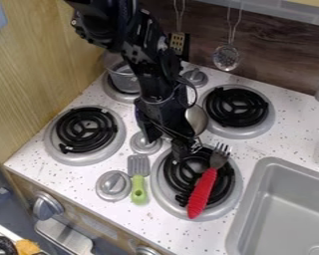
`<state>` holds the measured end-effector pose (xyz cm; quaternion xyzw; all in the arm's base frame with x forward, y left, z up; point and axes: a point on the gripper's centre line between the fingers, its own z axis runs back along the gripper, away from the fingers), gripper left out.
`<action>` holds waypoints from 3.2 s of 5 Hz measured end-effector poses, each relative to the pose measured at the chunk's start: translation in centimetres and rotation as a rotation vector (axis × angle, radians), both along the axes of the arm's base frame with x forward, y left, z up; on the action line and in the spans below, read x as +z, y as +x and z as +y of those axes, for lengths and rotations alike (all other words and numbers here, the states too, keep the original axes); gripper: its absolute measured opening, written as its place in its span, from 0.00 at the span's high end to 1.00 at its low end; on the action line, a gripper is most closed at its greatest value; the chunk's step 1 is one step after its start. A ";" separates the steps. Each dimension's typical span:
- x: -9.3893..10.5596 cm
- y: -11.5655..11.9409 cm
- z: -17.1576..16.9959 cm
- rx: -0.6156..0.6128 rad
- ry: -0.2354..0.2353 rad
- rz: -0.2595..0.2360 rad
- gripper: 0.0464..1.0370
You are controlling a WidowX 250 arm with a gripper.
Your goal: Move the red fork to the middle of the lower burners
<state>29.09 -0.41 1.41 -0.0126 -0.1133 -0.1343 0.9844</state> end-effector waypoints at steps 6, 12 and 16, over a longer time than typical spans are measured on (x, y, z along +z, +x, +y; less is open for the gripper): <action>-2.5 -0.8 -4.8 0.222 0.060 -0.032 0.04; -4.4 -0.1 -6.3 0.227 -0.030 0.043 0.09; -3.4 -1.5 -7.0 0.165 -0.029 0.189 0.72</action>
